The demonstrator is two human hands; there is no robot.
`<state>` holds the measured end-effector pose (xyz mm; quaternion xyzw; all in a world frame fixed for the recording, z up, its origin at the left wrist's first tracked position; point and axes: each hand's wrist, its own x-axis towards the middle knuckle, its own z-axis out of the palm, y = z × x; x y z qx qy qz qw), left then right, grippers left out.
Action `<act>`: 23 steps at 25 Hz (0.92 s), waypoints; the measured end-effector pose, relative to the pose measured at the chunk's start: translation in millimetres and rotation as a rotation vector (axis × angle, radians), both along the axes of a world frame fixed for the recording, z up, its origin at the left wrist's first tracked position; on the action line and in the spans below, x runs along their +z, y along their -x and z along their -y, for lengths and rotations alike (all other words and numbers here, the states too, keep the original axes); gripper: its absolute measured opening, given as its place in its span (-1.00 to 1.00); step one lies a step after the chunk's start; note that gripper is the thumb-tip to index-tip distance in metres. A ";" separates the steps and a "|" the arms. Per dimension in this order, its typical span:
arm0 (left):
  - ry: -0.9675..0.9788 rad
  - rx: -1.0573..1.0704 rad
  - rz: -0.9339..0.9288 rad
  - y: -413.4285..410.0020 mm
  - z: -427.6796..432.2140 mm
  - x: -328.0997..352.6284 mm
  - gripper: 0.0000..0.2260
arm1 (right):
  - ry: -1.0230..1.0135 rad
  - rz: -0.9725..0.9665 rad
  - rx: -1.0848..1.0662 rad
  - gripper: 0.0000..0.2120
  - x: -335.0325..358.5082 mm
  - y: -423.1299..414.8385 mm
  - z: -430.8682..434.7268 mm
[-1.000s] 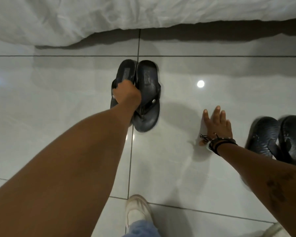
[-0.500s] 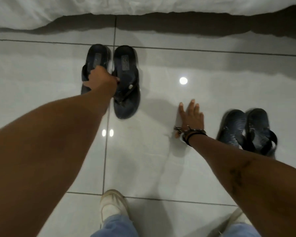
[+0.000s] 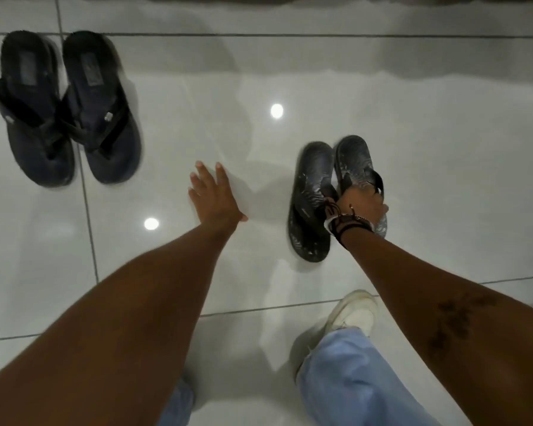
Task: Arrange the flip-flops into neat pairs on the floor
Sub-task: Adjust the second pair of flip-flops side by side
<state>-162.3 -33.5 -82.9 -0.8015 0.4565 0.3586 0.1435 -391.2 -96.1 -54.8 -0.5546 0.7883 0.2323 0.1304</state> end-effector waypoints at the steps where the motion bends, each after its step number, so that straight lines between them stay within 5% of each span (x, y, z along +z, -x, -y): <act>1: -0.002 -0.007 0.011 3.0 0.7 -1.1 0.17 | -0.052 0.008 -0.014 -0.51 -4.4 10.4 -2.6; 6: -0.011 -0.034 0.030 4.7 8.5 2.9 0.18 | -0.047 0.105 0.026 -0.83 -16.2 0.9 2.1; 10: 0.002 -0.025 0.024 8.5 10.8 -1.4 0.19 | -0.005 0.111 0.044 -0.65 -3.9 4.4 33.6; 15: 0.036 -0.081 0.075 10.3 12.2 -12.8 0.20 | 0.032 0.179 -0.013 -0.73 6.8 12.2 151.2; 18: 0.008 -0.080 0.082 7.7 11.7 -14.8 0.20 | 0.071 0.368 -0.182 -0.67 4.6 2.8 197.8; 23: -0.002 -0.077 0.111 6.3 16.7 -15.8 0.20 | 0.105 0.224 -0.047 -0.67 6.0 -13.1 218.1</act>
